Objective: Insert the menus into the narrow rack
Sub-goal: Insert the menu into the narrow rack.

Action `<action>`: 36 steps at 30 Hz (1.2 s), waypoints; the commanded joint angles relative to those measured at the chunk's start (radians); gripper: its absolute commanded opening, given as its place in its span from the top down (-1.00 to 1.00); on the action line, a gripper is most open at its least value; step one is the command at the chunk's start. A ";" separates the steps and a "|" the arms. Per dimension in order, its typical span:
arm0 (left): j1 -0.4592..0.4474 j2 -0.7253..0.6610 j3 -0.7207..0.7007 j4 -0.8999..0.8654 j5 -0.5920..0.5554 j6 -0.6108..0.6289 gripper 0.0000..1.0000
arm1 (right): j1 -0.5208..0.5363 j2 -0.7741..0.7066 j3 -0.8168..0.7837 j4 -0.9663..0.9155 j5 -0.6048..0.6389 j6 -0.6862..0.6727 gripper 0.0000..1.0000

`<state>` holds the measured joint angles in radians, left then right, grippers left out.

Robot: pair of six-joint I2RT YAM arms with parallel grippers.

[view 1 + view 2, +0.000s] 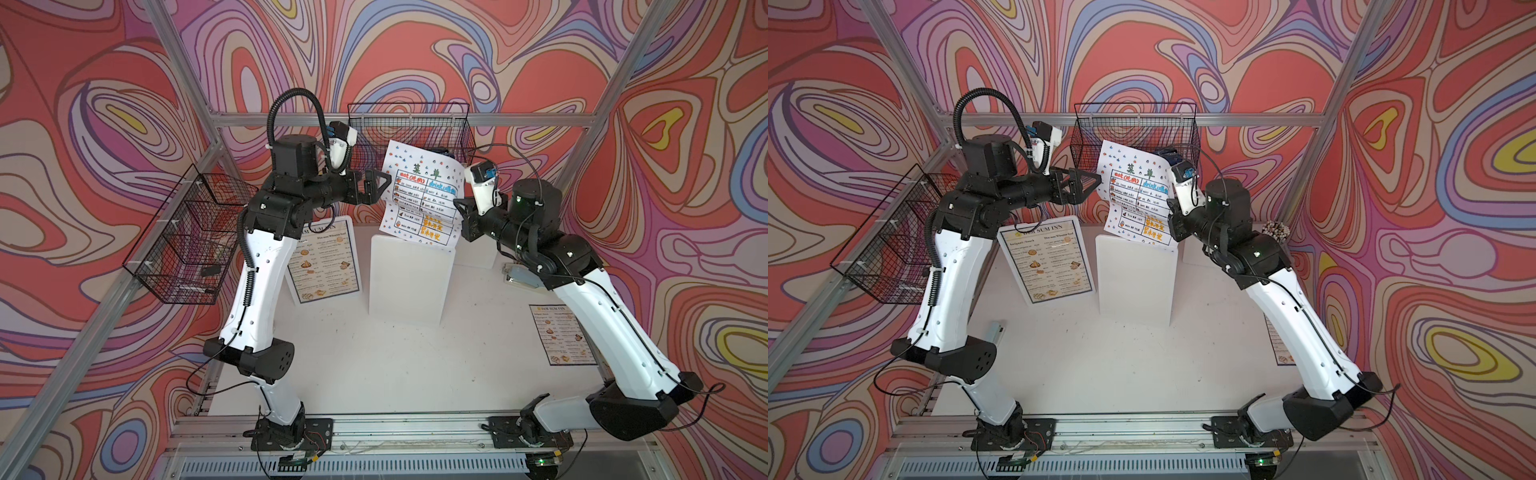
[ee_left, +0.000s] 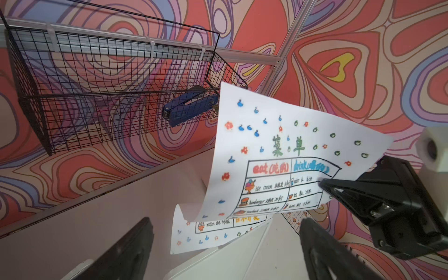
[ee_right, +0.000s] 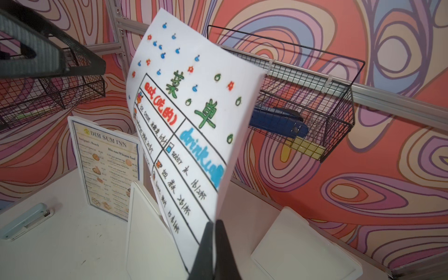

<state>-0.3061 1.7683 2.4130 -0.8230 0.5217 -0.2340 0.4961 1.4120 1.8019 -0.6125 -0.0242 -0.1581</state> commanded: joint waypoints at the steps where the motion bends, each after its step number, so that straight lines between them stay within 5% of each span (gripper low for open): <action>1: 0.002 -0.002 -0.021 0.013 -0.017 0.021 -0.82 | -0.007 -0.016 -0.005 0.033 -0.054 -0.013 1.00; 18: 0.045 -0.067 -0.101 0.062 0.001 -0.002 -0.91 | -0.223 -0.009 -0.005 0.120 -0.499 0.225 1.00; 36: 0.094 -0.057 -0.143 0.094 0.011 0.016 -0.84 | -0.231 0.093 0.063 0.087 -0.548 0.254 1.00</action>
<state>-0.2214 1.7210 2.2700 -0.7654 0.5232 -0.2356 0.2680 1.5131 1.8366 -0.5186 -0.5674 0.0975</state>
